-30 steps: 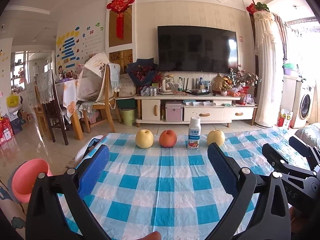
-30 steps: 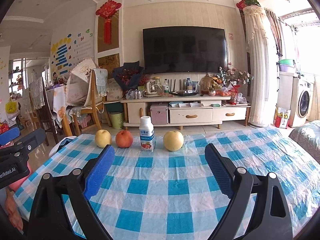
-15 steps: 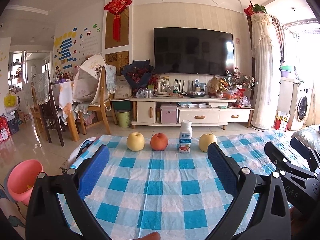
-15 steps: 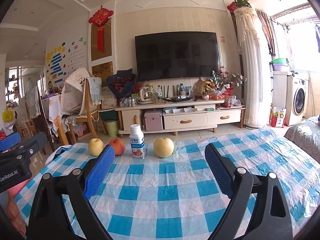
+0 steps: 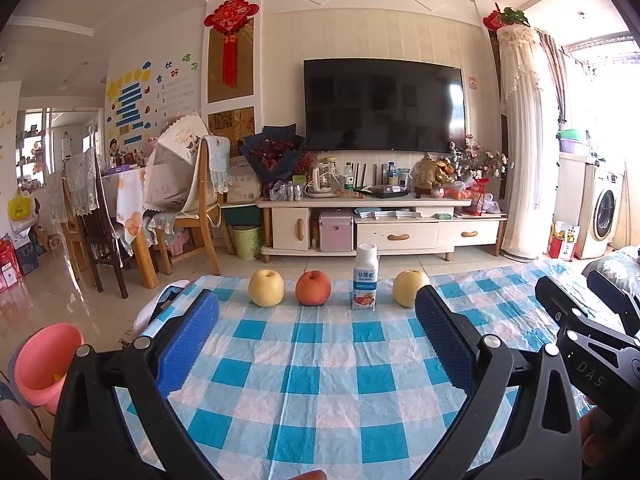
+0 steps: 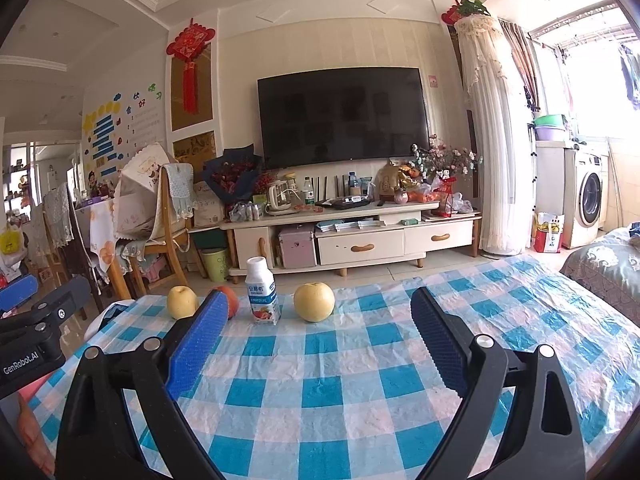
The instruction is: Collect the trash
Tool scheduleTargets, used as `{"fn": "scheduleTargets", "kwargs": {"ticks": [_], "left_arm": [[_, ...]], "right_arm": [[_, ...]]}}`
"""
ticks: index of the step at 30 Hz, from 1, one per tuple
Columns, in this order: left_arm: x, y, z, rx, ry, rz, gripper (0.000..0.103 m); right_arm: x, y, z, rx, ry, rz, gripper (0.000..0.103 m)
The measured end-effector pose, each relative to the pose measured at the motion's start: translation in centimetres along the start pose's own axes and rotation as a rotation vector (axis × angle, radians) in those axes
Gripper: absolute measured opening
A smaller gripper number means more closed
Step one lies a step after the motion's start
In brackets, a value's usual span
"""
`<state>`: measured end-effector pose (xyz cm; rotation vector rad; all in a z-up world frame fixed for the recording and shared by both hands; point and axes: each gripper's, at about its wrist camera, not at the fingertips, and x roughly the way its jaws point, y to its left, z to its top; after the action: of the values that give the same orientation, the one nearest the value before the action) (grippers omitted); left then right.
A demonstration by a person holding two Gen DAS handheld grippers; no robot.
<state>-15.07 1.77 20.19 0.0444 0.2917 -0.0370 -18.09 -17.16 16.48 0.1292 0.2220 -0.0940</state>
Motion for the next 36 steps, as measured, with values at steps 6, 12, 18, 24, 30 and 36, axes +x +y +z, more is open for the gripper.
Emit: {"fn": "scheduleTargets", "kwargs": {"ticks": [6, 12, 18, 24, 30, 36], "left_arm": [[-0.1, -0.3, 0.0, 0.004, -0.004, -0.008, 0.099], [-0.1, -0.4, 0.0, 0.002, -0.002, -0.007, 0.099], [-0.1, -0.3, -0.1, -0.001, -0.002, -0.012, 0.099], [0.1, -0.5, -0.6, -0.005, 0.001, -0.013, 0.099], [0.4, -0.5, -0.9, -0.012, 0.008, -0.016, 0.099], [1.2, -0.4, -1.3, -0.022, 0.019, -0.026, 0.099]], "right_arm": [[0.1, 0.1, -0.2, -0.013, 0.001, 0.003, 0.092], [0.5, 0.2, -0.3, -0.015, 0.002, 0.002, 0.095], [1.0, 0.6, -0.7, -0.033, 0.010, 0.012, 0.095], [1.7, 1.0, -1.0, -0.052, 0.029, 0.017, 0.095], [2.2, 1.2, -1.4, -0.063, 0.045, 0.021, 0.095], [2.6, 1.8, -1.7, -0.086, 0.059, 0.035, 0.096]]}}
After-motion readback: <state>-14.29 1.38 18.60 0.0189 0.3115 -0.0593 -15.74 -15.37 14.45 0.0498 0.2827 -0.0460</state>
